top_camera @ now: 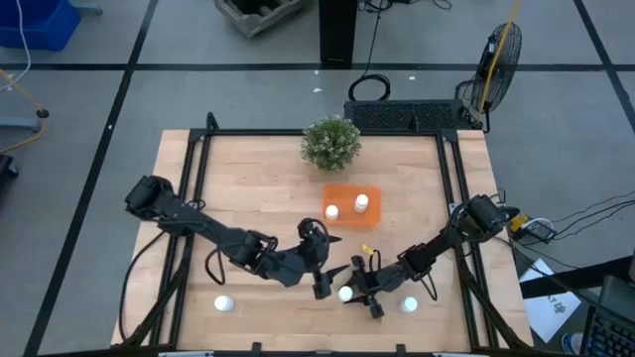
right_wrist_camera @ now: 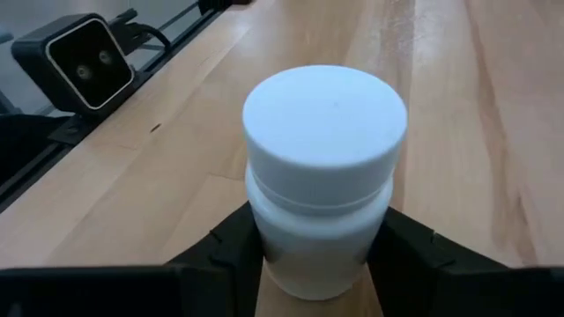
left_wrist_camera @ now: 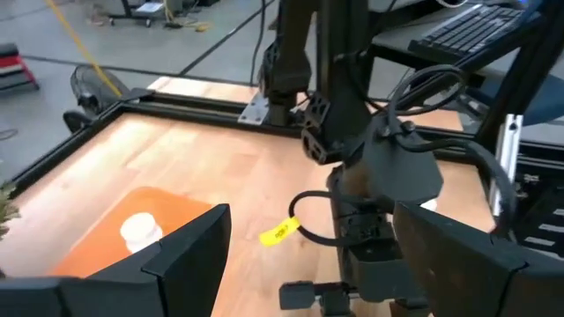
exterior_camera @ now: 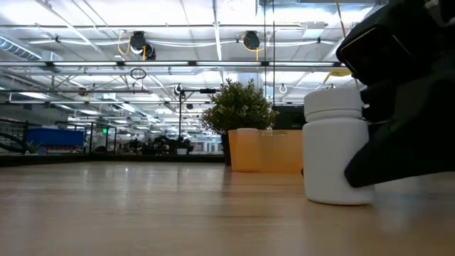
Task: Pick and place pill bottles into a basket
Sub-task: Put the white pill bottle into the orange bin
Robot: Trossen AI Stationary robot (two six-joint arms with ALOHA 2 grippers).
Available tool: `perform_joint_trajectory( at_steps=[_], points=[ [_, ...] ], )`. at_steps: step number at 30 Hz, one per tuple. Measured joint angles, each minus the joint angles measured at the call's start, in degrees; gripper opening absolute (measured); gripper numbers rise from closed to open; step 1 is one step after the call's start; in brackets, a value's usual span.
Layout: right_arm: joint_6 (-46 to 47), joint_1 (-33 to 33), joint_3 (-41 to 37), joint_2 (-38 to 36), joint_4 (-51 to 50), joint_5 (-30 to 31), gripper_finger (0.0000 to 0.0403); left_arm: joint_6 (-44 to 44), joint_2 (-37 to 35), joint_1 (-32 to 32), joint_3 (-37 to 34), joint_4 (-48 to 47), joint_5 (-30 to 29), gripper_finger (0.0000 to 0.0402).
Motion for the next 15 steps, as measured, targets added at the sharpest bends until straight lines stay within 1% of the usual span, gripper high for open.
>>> perform_joint_trajectory(
  at_steps=[3,7,9,15],
  points=[
    [0.17,-0.02,-0.02,-0.64,-0.3,0.51,0.0151,-2.25,0.0,0.38,0.0,-1.14,0.31,0.0324],
    [-0.06,0.06,-0.07,-4.13,-1.46,4.49,0.0151,-3.32,0.0,0.81,0.0,-1.35,2.62,0.0324],
    [-0.22,0.07,-0.07,-6.73,-3.69,6.26,0.0154,-3.23,0.0,0.83,0.0,-1.35,3.88,0.0324],
    [-0.09,0.03,-0.07,-15.62,-14.71,13.44,0.0152,-4.13,0.37,1.11,0.01,-1.38,4.25,0.0324]
  ],
)
